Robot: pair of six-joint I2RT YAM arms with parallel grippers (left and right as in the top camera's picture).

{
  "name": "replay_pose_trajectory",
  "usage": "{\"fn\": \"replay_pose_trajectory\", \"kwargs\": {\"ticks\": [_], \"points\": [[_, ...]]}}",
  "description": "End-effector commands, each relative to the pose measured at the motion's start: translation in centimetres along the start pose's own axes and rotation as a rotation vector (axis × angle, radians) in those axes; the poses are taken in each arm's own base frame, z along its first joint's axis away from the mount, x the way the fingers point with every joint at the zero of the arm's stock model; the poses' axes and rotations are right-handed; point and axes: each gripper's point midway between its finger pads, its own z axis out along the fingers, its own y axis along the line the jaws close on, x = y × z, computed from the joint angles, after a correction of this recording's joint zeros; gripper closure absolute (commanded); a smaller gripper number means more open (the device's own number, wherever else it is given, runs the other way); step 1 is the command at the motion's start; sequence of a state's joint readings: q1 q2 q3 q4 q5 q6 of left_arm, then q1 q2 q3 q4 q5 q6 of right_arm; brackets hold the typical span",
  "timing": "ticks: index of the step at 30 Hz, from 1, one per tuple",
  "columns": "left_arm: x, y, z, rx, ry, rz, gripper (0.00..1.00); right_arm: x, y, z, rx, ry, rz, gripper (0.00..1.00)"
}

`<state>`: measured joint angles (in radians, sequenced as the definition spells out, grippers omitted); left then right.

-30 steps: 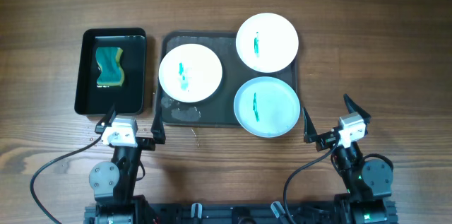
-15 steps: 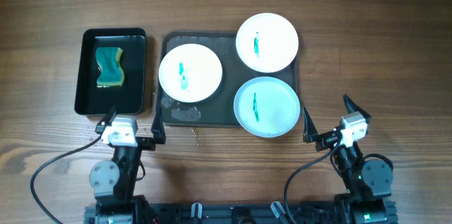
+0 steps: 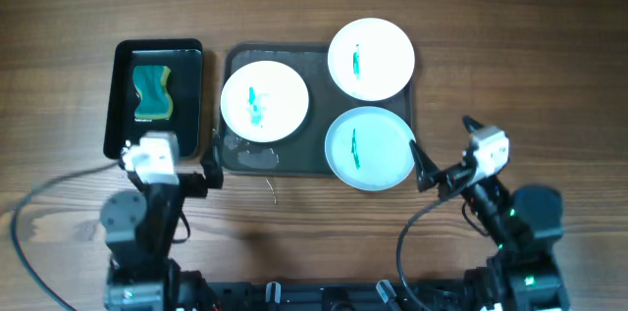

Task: Clean dirty plates on tray and stack at the side
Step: 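Reach left gripper to sponge and right gripper to left white plate rim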

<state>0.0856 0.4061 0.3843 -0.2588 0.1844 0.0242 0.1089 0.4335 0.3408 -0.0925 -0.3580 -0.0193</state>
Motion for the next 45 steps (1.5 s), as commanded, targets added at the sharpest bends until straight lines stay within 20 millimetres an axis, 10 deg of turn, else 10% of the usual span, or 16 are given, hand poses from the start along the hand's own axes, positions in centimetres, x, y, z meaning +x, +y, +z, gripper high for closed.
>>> {"fn": "replay_pose_trajectory", "kwargs": {"ticks": [1, 15, 32, 45], "points": [[-2.9, -0.1, 0.6, -0.002, 0.102, -0.026, 0.00, -3.0, 1.9, 0.8, -0.133, 0.084, 0.064, 0.00], [-5.8, -0.3, 4.3, 0.005, 0.712, -0.152, 0.00, -5.3, 0.8, 4.3, -0.148, 0.658, 0.320, 0.00], [-5.9, -2.1, 6.1, 0.130, 0.720, -0.203, 0.00, -1.8, 0.8, 9.4, -0.066, 0.800, 0.602, 0.16], [-4.8, 6.2, 5.8, -0.418, 0.779, -0.231, 0.00, 1.9, 6.6, 20.1, 0.049, 0.979, 0.553, 0.36]]}}
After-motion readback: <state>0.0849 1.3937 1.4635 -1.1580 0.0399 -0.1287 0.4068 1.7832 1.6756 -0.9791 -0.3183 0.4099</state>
